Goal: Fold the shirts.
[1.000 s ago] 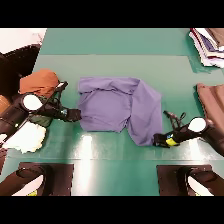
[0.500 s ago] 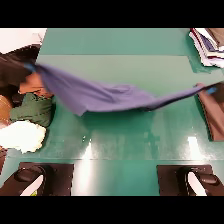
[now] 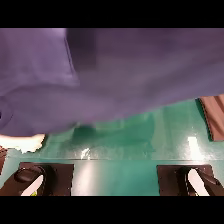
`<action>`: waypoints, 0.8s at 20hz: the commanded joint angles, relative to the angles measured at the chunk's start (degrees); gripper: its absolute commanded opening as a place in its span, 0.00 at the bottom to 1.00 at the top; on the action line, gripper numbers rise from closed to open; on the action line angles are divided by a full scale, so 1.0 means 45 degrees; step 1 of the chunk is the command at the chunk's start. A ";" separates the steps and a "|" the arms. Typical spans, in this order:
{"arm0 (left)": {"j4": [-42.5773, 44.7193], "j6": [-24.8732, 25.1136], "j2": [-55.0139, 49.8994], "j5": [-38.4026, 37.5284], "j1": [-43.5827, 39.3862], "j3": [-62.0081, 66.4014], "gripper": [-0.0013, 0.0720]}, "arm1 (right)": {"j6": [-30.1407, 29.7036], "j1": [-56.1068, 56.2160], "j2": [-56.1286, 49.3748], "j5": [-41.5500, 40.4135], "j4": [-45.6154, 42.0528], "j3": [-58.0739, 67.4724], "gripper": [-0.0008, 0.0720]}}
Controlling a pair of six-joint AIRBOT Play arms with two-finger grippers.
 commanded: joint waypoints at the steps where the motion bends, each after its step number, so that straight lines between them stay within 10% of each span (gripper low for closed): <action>1: 0.0578 -0.0228 -0.0437 -0.0651 0.0010 0.0000 0.05 | -0.0083 -0.0228 -0.0816 0.0520 -0.0257 0.1477 0.02; 7: 0.1564 -0.0180 -0.3696 -0.1015 0.0010 -0.3900 0.05 | -0.0087 0.0578 -0.2948 0.1292 -0.0223 -0.1851 0.02; 16: -0.0238 0.0418 -1.0307 0.2696 0.1520 -0.5678 0.05 | -0.0087 0.3575 -1.0375 0.0588 -0.2701 -0.3021 0.02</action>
